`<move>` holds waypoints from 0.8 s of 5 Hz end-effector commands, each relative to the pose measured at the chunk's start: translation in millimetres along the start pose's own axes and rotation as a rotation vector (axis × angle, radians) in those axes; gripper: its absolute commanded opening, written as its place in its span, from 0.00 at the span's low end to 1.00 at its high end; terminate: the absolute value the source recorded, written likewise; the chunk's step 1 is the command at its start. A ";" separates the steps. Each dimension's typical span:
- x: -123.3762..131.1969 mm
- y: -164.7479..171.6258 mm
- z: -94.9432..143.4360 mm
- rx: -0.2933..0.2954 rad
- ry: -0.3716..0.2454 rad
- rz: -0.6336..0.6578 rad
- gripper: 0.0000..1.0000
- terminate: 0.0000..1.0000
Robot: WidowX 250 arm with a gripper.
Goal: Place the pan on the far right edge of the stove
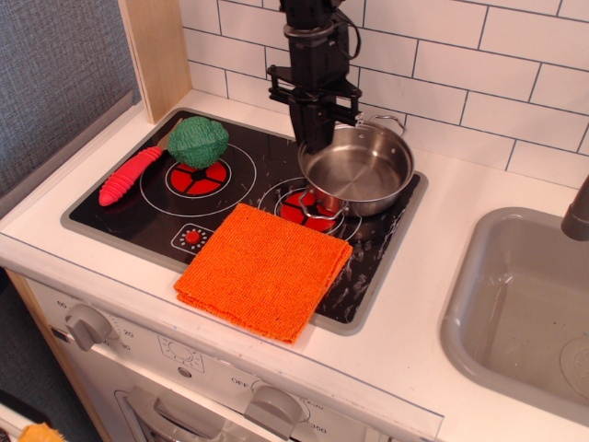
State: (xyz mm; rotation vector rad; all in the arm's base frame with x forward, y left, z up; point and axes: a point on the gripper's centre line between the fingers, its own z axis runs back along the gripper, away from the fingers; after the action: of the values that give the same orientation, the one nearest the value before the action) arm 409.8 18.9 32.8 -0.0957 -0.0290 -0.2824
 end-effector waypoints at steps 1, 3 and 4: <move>5.0 0.2 23.4 0.038 -0.058 -0.022 1.00 0.00; 3.0 -0.4 69.1 0.081 -0.154 -0.023 1.00 0.00; -16.9 -7.6 99.9 0.133 -0.157 -0.019 1.00 0.00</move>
State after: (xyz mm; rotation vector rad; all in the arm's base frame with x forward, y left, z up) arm 388.6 25.9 110.2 -0.0023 -0.1410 -0.2765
